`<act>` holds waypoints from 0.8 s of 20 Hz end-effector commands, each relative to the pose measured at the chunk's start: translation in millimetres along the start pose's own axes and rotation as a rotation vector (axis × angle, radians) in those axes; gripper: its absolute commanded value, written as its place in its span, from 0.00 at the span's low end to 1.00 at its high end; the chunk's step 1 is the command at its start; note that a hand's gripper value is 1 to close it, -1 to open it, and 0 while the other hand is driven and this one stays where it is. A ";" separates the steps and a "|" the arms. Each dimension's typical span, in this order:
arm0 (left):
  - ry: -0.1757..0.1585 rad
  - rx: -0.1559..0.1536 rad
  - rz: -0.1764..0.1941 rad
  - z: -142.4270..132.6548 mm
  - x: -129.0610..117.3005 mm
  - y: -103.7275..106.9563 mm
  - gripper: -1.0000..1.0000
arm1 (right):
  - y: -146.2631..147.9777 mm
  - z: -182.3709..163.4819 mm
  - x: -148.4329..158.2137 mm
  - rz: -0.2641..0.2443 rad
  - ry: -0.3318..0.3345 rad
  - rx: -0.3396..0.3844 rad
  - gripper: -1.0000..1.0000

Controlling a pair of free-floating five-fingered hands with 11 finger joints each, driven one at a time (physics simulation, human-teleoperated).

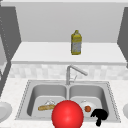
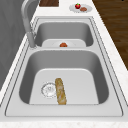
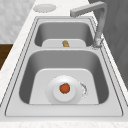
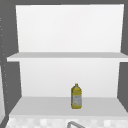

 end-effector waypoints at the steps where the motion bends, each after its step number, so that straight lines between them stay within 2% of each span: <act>1: 0.022 0.009 -0.005 -7.9 18.1 24.5 0.00 | 0.0 0.0 0.0 0.000 0.000 0.000 0.50; 10: 0.037 0.023 -0.028 -36.8 81.2 51.2 0.00 | 0.0 0.0 0.0 0.000 0.000 0.000 0.50; 13: 0.046 0.017 -0.016 -45.9 99.8 56.3 0.00 | 0.0 0.0 0.0 0.000 0.000 0.000 0.50; 16: 0.036 0.011 -0.014 -56.6 120.3 58.3 0.00 | 0.0 0.0 0.0 0.000 0.000 0.000 0.50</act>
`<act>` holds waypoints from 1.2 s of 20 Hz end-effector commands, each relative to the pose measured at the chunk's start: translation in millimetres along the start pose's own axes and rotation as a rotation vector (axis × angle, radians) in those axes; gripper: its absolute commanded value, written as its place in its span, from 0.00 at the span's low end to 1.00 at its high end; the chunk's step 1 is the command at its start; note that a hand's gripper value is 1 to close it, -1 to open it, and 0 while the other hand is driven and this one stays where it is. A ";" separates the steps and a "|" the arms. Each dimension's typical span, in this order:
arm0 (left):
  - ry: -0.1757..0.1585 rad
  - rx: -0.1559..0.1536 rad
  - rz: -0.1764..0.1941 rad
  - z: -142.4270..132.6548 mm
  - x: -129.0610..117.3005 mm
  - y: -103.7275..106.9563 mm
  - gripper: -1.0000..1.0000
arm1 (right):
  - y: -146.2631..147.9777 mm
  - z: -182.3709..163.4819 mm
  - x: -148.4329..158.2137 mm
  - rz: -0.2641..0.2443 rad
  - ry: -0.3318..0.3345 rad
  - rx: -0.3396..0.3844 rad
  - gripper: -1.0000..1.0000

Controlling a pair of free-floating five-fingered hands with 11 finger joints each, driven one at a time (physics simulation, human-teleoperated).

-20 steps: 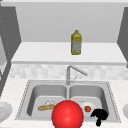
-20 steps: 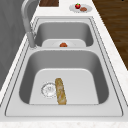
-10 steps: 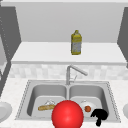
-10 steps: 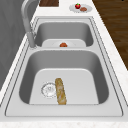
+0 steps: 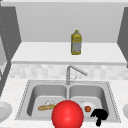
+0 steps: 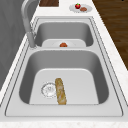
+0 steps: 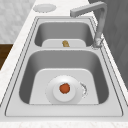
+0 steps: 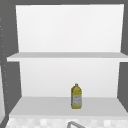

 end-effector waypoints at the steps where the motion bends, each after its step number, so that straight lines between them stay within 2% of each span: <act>1: 0.021 0.010 -0.005 -14.6 26.6 2.9 0.00 | 0.0 0.0 0.0 0.000 0.000 0.000 0.50; 9: 0.023 -0.001 0.003 -49.1 73.4 20.9 0.00 | 0.0 0.0 0.0 0.000 0.000 0.000 0.50; 13: 0.034 -0.045 0.006 -70.1 71.3 24.7 0.00 | 0.0 0.0 0.0 0.000 0.000 0.000 0.50; 14: 0.034 -0.046 -0.004 -71.3 73.6 25.4 0.00 | 0.0 0.0 0.0 0.000 0.000 0.000 0.50; 16: 0.017 -0.026 -0.003 -63.2 71.1 27.9 0.00 | 0.0 0.0 0.0 0.000 0.000 0.000 0.50; 20: 0.019 -0.017 -0.006 -60.6 74.5 24.9 0.00 | 0.0 0.0 0.0 0.000 0.000 0.000 0.50; 22: 0.008 -0.036 -0.001 -80.9 72.9 19.8 0.00 | 0.0 0.0 0.0 0.000 0.000 0.000 0.50; 24: 0.018 -0.043 -0.008 -96.9 75.0 14.3 0.00 | 0.0 0.0 0.0 0.000 0.000 0.000 0.50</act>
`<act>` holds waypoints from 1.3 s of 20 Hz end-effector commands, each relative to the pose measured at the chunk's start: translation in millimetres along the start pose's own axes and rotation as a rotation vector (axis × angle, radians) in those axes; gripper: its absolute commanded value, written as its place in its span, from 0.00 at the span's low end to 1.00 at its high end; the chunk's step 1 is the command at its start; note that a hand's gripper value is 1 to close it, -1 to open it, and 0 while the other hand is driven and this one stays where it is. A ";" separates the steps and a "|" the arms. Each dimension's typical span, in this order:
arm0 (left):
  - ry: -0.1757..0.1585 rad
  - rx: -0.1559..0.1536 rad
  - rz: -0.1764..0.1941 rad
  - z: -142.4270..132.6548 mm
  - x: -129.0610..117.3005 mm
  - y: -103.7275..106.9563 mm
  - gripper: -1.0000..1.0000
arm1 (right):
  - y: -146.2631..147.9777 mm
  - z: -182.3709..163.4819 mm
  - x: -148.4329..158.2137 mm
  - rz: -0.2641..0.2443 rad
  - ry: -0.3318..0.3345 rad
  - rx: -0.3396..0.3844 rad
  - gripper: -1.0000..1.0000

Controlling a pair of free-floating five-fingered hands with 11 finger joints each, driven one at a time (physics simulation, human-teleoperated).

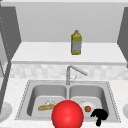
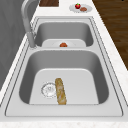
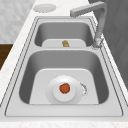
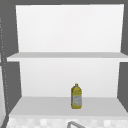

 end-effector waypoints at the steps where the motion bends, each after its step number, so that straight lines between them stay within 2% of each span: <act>1: 0.003 -0.009 0.000 -29.6 2.4 -8.1 0.00 | 0.0 0.0 0.0 0.000 0.000 0.000 0.50; 11: 0.021 -0.031 -0.026 -87.7 -1.3 -15.5 0.00 | 0.0 0.0 0.0 0.000 0.000 0.000 0.50; 16: 0.088 -0.048 -0.048 -115.7 -6.7 -13.4 0.00 | 0.0 0.0 0.0 0.000 0.000 0.000 0.50; 20: 0.141 -0.065 -0.053 -133.2 -14.7 -13.4 0.00 | 0.0 0.0 0.0 0.000 0.000 0.000 0.50; 26: 0.208 -0.074 -0.061 -159.4 -24.6 -16.9 0.00 | 0.0 0.0 0.0 0.000 0.000 0.000 0.50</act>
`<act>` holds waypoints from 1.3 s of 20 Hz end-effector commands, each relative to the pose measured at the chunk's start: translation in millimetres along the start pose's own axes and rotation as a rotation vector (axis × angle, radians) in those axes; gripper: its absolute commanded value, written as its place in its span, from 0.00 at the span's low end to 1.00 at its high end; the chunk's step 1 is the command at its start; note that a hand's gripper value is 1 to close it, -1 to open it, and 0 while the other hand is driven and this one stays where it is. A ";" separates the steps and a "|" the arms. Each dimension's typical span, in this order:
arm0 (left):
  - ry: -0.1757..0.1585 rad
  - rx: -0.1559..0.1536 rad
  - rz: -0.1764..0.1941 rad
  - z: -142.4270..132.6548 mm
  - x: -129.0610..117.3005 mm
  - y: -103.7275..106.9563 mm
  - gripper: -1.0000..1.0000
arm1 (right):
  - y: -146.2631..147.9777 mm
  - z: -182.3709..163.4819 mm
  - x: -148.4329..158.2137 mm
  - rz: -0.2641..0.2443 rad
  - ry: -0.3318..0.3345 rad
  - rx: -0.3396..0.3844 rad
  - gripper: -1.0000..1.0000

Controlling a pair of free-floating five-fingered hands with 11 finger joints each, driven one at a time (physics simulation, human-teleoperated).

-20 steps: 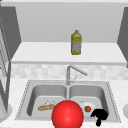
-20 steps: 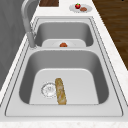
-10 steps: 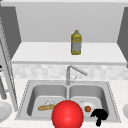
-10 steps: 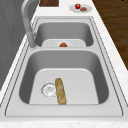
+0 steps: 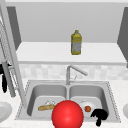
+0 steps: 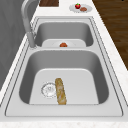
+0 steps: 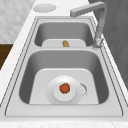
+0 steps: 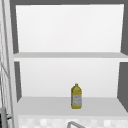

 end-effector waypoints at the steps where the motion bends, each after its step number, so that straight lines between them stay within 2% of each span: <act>1: 0.010 -0.015 -0.003 -26.7 0.9 0.2 0.00 | 0.0 0.0 0.0 0.000 0.000 0.000 0.50; 5: 0.053 -0.021 -0.003 -45.9 -6.9 -0.2 0.00 | 0.0 0.0 0.0 0.000 0.000 0.000 0.50; 9: 0.106 -0.013 -0.008 -61.4 -16.7 3.3 0.00 | 0.0 0.0 0.0 0.000 0.000 0.000 0.50; 10: 0.122 -0.003 -0.009 -64.6 -19.2 4.4 0.00 | 0.0 0.0 0.0 0.000 0.000 0.000 0.50; 26: 0.270 -0.003 -0.003 -128.9 -51.0 16.7 0.00 | 0.0 0.0 0.0 0.000 0.000 0.000 0.50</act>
